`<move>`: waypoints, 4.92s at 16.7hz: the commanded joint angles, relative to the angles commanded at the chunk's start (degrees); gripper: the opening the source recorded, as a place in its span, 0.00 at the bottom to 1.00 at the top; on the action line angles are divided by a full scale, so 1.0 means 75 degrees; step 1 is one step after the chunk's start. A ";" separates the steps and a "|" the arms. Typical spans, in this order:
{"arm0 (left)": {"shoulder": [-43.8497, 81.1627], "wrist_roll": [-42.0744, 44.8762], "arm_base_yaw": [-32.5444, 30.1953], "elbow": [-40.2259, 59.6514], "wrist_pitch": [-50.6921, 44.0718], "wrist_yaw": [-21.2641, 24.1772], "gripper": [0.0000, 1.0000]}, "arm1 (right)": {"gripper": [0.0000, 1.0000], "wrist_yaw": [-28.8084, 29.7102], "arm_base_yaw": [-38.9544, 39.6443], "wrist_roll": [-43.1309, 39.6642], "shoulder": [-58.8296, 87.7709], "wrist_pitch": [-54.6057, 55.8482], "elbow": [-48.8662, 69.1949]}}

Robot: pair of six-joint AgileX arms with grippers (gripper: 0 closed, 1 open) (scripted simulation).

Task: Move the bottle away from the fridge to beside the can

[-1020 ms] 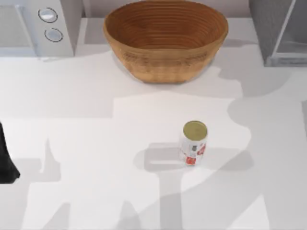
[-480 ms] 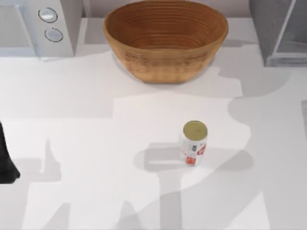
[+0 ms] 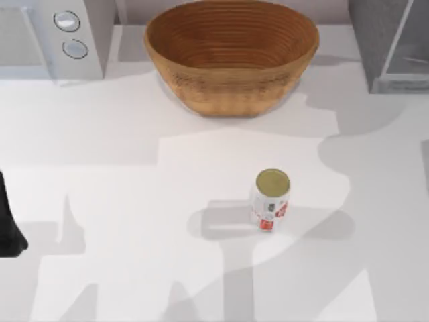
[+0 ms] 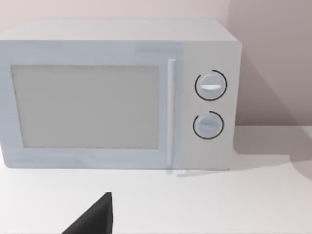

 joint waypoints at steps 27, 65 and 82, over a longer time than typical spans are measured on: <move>0.0000 0.0000 0.0000 0.0000 0.0000 0.0000 1.00 | 0.00 -0.0144 -0.0124 0.0052 -0.1588 -0.0923 -0.0559; 0.0000 0.0000 0.0000 0.0000 0.0000 0.0000 1.00 | 0.00 0.5816 0.5910 -0.0065 -0.3900 0.4386 -0.8362; 0.0000 0.0000 0.0000 0.0000 0.0000 0.0000 1.00 | 0.90 0.5828 0.5926 -0.0074 -0.3919 0.4398 -0.8374</move>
